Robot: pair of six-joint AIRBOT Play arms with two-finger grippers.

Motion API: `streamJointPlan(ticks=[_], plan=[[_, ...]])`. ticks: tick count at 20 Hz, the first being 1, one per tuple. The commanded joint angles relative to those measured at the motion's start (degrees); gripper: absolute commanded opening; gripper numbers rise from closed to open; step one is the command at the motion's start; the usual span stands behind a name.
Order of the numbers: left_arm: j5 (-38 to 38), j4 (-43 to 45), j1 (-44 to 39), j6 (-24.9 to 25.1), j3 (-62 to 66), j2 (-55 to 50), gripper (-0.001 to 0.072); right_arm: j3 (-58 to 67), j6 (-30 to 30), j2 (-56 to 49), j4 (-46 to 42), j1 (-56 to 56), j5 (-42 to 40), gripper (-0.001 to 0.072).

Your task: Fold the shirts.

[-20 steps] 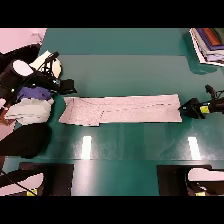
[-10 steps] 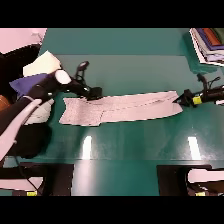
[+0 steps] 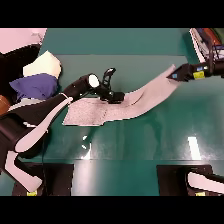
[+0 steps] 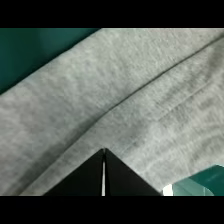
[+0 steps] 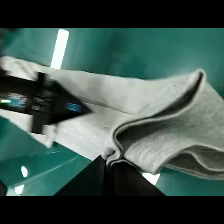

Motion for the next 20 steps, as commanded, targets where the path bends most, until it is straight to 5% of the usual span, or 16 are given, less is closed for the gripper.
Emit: streamJointPlan(ticks=[1,9,19,20], plan=[[-1.2,-0.3,-0.9,0.2,1.7,-1.9,0.0019,4.7,1.0,1.0,3.1,8.2,-1.8,0.001],[-8.1,7.8,2.2,-0.1,3.5,0.0,0.0019,6.3,0.8,0.3,7.2,19.1,-8.9,0.001],[-14.5,22.3,33.1,1.7,3.5,27.3,0.002,9.5,-2.3,-16.6,9.9,46.4,-31.3,0.0015],[-14.8,22.3,35.6,1.7,3.5,29.2,0.002,12.3,-2.4,-20.7,9.9,49.0,-33.0,0.0104]])
